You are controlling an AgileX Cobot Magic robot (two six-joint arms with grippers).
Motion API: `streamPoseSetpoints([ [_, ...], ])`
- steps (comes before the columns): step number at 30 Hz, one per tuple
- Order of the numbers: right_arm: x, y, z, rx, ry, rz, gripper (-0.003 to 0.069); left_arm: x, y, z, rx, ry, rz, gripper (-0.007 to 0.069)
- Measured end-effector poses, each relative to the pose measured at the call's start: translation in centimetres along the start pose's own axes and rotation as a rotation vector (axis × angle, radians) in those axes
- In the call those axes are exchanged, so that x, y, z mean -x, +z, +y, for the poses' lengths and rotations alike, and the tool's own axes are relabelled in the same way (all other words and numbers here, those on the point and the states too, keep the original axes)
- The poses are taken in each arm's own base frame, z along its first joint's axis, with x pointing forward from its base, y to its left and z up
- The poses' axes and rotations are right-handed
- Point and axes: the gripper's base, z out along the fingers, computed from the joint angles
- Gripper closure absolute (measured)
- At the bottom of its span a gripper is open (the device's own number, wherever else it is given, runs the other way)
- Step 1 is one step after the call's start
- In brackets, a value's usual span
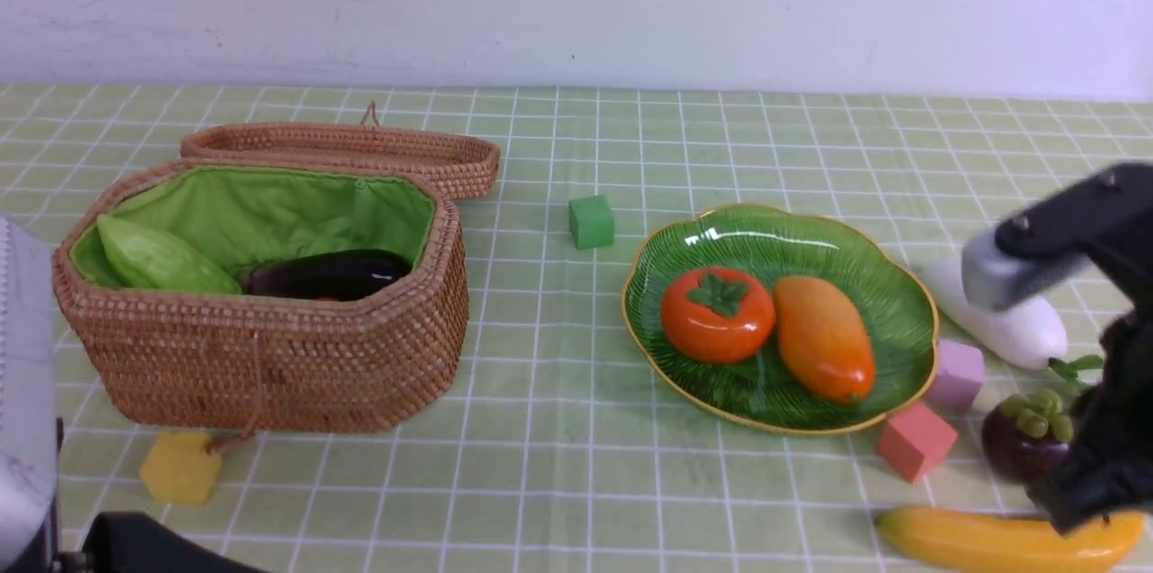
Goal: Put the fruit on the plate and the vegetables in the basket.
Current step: Use the right arm to grab a banana and put it into the right plate
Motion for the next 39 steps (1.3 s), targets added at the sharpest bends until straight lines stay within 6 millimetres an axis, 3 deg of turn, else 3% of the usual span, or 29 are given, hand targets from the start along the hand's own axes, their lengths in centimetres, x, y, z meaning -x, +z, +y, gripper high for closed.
streamPoseSetpoints([
  [4,-1.7,3.8,0.4,0.036,-0.252,0.068,0.0361,0.0,0.0,0.0,-0.002,0.0,-0.002,0.0636],
  [5,-1.8,4.0,0.5,0.038,-0.267,0.075,0.035,0.0,0.0,0.0,-0.002,0.0,-0.002,0.0636],
  [7,-2.2,6.1,0.5,0.027,-0.439,0.061,0.0214,0.0,0.0,0.0,-0.005,-0.002,-0.003,0.0636],
  [8,-2.2,6.2,0.5,0.022,-0.448,0.05,0.0204,0.0,0.0,0.0,-0.005,-0.003,-0.003,0.0636],
  [10,-1.5,7.7,0.1,-0.015,-0.515,0.023,0.0104,0.0,0.0,0.0,-0.005,-0.003,-0.004,0.0636],
  [12,-0.9,8.5,-0.5,-0.031,-0.513,0.018,0.0069,0.0,0.0,-0.1,-0.006,-0.004,-0.004,0.0636],
  [19,0.8,12.1,-3.3,-0.018,-0.465,0.107,0.01,0.0,0.0,-0.1,-0.007,-0.005,-0.004,0.0636],
  [25,2.0,13.0,-4.7,0.011,-0.475,0.094,0.0127,0.0,0.0,-0.1,-0.007,-0.005,-0.004,0.0636],
  [34,2.2,14.8,-4.8,0.047,-0.537,0.135,0.0153,0.0,0.0,-0.1,-0.007,-0.005,-0.005,0.0636],
  [39,2.6,15.5,-4.9,0.041,-0.539,0.121,0.0249,0.1,0.0,-0.1,-0.007,-0.005,-0.007,0.0636],
])
